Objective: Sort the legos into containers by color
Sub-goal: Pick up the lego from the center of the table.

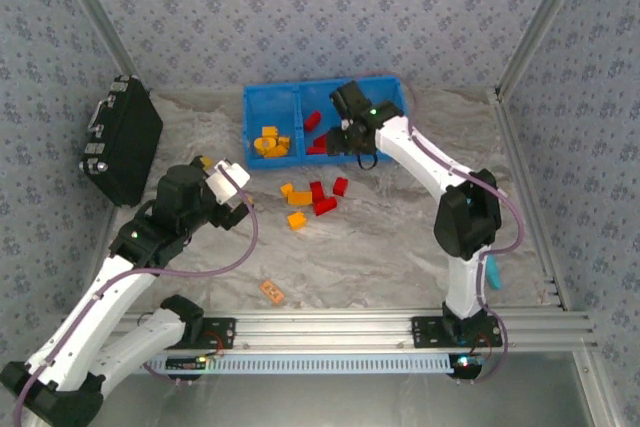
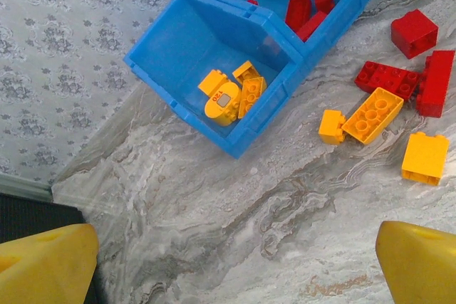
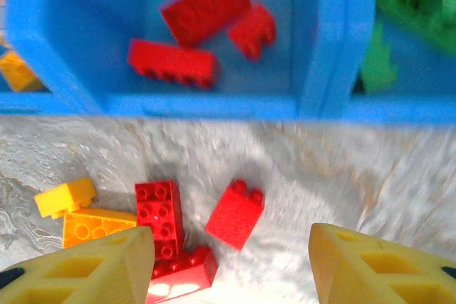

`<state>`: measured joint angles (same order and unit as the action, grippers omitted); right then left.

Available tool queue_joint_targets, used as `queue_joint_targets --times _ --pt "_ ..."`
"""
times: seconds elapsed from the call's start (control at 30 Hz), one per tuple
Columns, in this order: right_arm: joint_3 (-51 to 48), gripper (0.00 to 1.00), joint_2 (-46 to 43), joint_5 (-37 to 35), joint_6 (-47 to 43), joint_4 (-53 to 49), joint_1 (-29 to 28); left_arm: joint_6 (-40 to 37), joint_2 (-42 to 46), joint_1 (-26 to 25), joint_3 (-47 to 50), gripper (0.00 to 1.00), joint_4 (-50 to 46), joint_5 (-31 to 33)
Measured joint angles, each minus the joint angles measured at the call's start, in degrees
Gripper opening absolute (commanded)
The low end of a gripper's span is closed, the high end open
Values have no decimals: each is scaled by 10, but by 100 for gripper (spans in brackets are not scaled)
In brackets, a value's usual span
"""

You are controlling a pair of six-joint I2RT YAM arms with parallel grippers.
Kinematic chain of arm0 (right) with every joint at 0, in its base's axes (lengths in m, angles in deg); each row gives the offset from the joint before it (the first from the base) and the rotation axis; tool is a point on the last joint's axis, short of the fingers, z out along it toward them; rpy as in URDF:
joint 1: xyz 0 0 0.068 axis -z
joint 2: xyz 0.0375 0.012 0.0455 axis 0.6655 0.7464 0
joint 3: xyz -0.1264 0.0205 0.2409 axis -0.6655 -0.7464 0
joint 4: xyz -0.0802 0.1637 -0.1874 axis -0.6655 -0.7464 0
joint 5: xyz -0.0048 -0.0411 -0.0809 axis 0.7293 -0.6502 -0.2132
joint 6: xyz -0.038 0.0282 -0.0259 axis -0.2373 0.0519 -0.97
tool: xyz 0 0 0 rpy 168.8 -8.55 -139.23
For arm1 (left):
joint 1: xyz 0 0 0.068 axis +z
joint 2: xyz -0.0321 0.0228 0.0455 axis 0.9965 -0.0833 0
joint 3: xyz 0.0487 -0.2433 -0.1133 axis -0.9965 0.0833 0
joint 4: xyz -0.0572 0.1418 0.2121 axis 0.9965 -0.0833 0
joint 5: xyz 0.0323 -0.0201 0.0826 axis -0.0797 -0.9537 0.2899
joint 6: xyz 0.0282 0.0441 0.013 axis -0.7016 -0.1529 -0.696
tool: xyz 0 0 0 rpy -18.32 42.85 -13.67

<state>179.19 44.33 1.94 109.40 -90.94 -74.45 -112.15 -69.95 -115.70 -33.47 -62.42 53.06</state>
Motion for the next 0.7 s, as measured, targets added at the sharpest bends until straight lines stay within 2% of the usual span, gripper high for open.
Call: queue_joint_targets --times 0.13,0.33,0.5,0.7 --pt "-87 58 -11 4 111 33 -4 -2 0 -1 0 100 0 0" --pt "-155 57 -19 4 221 94 -6 -2 0 -1 -1 100 0 0" --pt "-192 57 -26 13 276 160 -6 -2 2 -1 -1 100 0 0" --pt "-190 58 -17 15 292 188 -6 -2 6 -1 -1 100 0 0"
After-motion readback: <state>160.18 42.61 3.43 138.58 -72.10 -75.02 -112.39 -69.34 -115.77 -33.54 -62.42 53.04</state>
